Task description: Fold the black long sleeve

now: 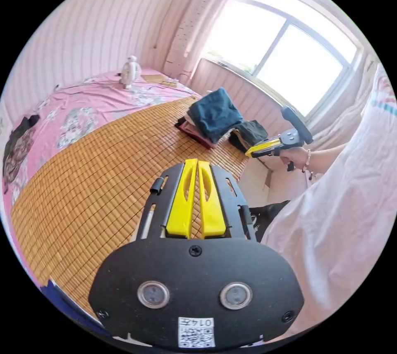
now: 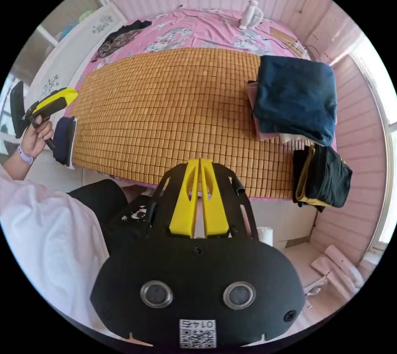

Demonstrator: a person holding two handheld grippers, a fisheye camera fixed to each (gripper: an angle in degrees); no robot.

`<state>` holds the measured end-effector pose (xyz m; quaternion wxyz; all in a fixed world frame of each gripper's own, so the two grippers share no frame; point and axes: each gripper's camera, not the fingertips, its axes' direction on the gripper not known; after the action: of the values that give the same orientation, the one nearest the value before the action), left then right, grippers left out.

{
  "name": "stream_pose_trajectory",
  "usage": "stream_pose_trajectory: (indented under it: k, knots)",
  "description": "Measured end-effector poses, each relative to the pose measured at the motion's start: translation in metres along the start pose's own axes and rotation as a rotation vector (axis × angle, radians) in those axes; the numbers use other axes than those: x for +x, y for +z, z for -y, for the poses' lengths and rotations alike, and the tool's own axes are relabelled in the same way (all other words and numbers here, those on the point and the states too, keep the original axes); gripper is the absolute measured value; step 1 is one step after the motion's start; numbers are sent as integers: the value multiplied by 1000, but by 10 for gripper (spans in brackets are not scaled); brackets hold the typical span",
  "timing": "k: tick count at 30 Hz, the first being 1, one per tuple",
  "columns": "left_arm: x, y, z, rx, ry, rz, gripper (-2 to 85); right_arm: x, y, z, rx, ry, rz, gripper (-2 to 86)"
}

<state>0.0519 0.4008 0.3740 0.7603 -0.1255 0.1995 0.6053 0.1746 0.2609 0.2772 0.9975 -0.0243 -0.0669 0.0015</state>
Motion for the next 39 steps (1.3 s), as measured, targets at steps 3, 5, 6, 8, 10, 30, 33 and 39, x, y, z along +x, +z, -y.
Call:
stream_pose_trajectory:
  k: [3, 5, 6, 8, 10, 30, 33, 39]
  knots:
    - [27, 67, 52, -70, 120, -145, -1, 69, -7, -67, 54, 283, -20, 15]
    - [45, 112, 78, -139, 186, -212, 19, 114, -6, -115, 90, 466, -10, 37]
    - [58, 142, 93, -173, 226, -256, 34, 123, -6, -126, 101, 503, -9, 42]
    - [79, 186, 114, -205, 285, -303, 54, 160, -5, -158, 158, 596, -25, 56]
    - [100, 229, 134, -223, 321, -319, 75, 188, -3, -170, 190, 627, -40, 64]
    - [218, 522, 271, -489, 429, -149, 37, 409, 34, -190, 368, 739, 144, 33]
    - [219, 465, 263, -369, 457, -231, 24, 378, -14, -204, 446, 660, 67, 25]
    - [164, 305, 222, -139, 401, -371, 7, 273, -103, -217, 603, 401, 176, 20]
